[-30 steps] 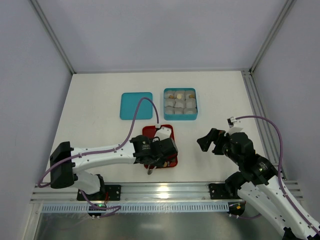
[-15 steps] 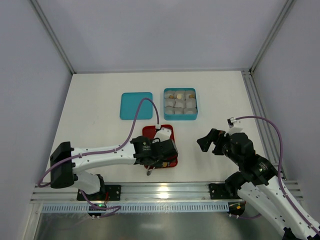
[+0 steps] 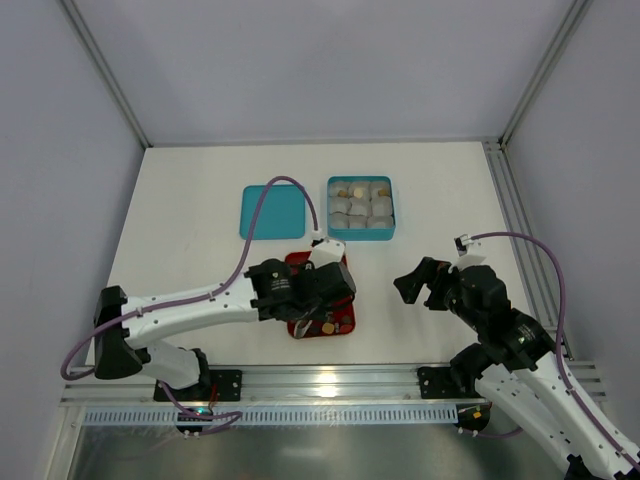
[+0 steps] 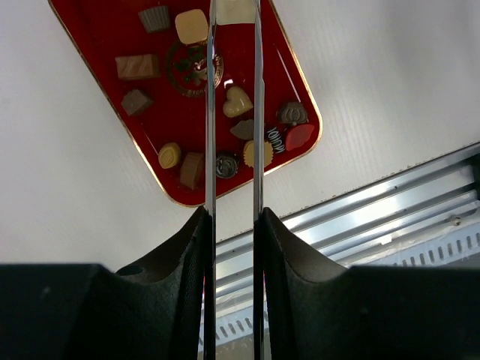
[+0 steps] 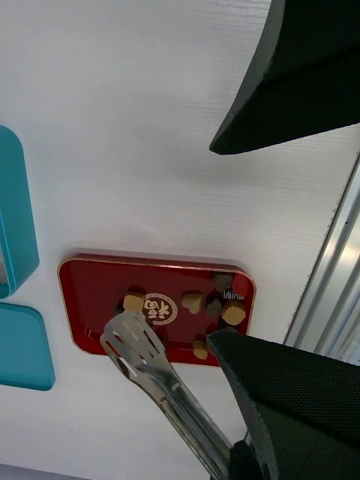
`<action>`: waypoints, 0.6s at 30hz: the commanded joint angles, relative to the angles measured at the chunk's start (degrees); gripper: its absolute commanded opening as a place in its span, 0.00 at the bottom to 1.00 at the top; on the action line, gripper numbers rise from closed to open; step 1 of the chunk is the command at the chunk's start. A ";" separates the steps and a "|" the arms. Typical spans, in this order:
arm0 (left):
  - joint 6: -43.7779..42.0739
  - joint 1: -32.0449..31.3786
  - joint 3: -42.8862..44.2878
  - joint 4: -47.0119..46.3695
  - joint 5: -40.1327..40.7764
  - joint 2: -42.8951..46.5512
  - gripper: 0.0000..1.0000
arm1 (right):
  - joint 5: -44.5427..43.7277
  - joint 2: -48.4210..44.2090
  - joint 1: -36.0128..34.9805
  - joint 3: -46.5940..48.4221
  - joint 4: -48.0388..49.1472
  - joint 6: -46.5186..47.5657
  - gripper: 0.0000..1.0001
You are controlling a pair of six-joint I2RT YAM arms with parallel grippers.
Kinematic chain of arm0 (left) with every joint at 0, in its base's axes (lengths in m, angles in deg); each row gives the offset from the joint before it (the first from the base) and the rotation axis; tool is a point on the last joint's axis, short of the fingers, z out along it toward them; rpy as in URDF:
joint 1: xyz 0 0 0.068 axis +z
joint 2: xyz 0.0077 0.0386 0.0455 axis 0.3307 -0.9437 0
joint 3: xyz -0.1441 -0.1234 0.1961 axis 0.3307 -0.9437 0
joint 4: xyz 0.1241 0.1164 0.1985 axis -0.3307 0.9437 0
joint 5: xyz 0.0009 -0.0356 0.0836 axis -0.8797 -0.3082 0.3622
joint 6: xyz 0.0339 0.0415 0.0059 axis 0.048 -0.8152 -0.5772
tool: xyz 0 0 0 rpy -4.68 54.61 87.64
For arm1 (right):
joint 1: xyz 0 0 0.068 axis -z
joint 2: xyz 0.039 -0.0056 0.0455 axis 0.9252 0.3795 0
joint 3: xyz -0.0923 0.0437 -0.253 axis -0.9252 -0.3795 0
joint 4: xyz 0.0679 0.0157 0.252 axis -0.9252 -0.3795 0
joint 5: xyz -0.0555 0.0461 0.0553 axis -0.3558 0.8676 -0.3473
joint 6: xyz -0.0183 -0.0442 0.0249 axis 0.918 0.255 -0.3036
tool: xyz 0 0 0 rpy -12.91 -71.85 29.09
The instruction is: Pack the chocolate
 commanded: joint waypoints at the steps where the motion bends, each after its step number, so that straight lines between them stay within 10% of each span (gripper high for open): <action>1: -2.99 2.45 4.52 -0.36 2.54 2.33 0.28 | -0.28 -0.36 -0.23 0.28 1.20 -0.33 1.00; 18: -22.07 23.72 26.75 -10.03 -4.40 -18.32 0.29 | -0.81 -2.03 -0.23 0.72 -1.17 -0.42 1.00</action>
